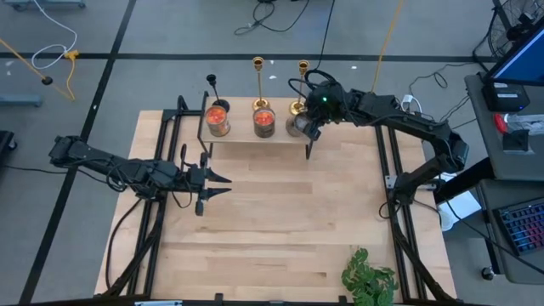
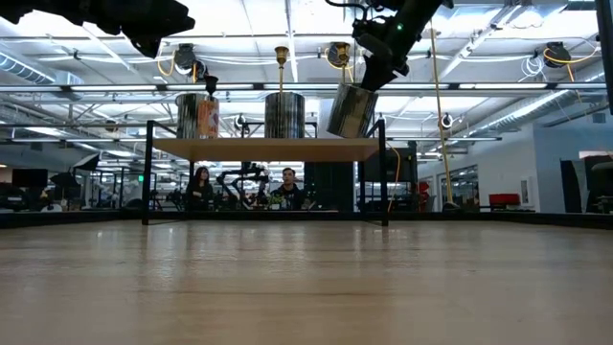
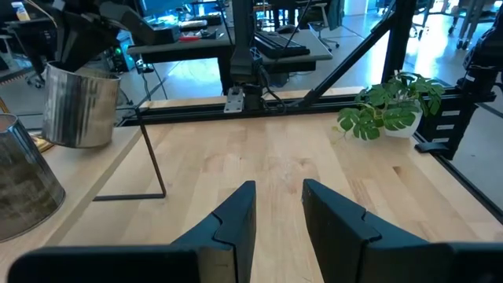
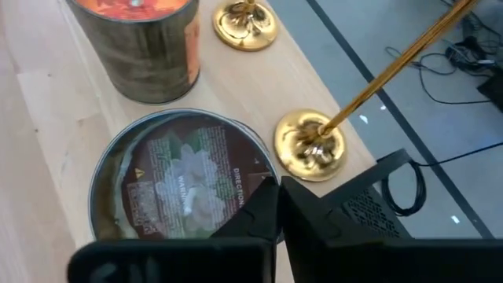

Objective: Pick & Place candle stick holders
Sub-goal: Put the silver scented candle on the shelf

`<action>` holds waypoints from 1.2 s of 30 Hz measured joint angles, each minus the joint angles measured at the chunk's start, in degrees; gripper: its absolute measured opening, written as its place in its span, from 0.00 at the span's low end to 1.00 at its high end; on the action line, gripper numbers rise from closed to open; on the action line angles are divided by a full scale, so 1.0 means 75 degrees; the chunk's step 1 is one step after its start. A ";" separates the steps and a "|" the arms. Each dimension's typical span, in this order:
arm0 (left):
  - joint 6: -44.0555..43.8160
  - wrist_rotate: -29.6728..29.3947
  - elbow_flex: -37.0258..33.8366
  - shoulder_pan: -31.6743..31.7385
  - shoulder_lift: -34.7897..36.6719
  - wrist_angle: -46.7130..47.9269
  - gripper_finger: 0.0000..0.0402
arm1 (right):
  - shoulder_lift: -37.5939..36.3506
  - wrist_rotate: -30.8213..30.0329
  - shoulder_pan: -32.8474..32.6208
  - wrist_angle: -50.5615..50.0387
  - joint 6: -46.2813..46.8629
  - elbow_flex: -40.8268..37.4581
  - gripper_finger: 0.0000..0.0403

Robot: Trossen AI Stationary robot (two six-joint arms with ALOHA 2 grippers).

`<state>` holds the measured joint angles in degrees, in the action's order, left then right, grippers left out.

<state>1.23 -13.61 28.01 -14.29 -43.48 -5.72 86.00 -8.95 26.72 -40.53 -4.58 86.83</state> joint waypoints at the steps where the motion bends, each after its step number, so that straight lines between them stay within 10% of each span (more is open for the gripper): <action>1: 0.0000 0.0000 0.0000 0.0001 -0.0003 -0.0002 0.28 | -0.0003 0.0009 -0.0002 0.0000 0.0008 0.0000 0.02; 36: -0.0029 0.0000 0.0000 -0.0001 -0.0001 0.0062 0.28 | 0.0268 0.0003 0.0192 0.1118 0.0108 -0.0458 0.05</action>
<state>1.02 -13.61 28.01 -14.31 -43.49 -5.26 88.01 -8.93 28.16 -32.15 -3.77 83.40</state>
